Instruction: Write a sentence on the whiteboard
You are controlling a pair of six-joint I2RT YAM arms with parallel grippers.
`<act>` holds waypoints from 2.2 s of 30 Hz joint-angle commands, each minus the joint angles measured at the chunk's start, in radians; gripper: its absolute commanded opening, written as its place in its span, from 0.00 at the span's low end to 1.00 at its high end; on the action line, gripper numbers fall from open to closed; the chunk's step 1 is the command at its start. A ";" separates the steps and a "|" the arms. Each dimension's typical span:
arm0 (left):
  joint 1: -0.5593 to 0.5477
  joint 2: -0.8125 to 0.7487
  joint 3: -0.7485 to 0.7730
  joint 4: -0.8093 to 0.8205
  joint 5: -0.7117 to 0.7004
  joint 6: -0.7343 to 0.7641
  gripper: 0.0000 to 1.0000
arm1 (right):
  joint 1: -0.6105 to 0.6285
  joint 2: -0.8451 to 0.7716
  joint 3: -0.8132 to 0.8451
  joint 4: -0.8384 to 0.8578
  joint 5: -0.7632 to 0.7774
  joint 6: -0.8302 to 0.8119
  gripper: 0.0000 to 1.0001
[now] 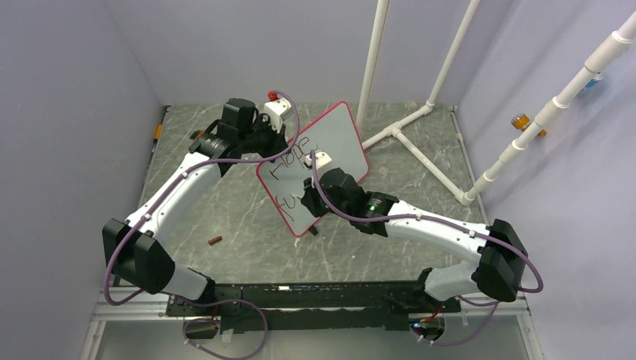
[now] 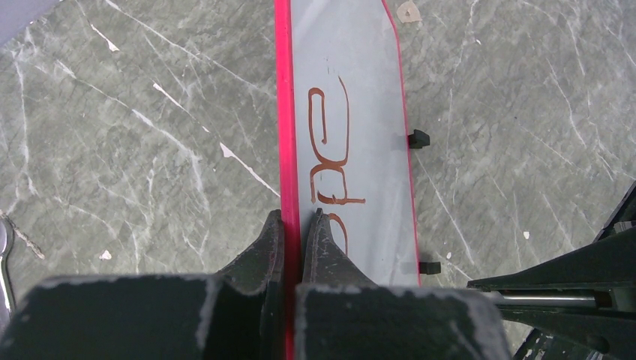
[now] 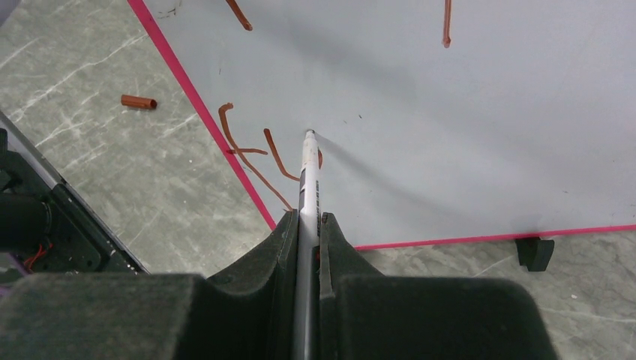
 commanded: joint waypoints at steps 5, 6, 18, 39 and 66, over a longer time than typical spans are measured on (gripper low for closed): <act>-0.014 -0.001 -0.010 -0.062 -0.066 0.111 0.00 | -0.017 -0.002 -0.067 0.098 0.032 0.027 0.00; -0.013 -0.002 -0.009 -0.062 -0.066 0.111 0.00 | -0.017 -0.006 -0.069 0.095 0.035 0.026 0.00; -0.015 -0.008 -0.011 -0.058 -0.067 0.110 0.00 | -0.019 -0.036 -0.115 0.084 0.019 0.048 0.00; -0.014 -0.008 -0.011 -0.062 -0.062 0.109 0.00 | -0.033 -0.177 -0.087 0.083 -0.019 0.087 0.00; -0.014 -0.010 -0.007 -0.064 -0.058 0.110 0.00 | -0.087 -0.057 -0.108 0.157 -0.116 0.113 0.00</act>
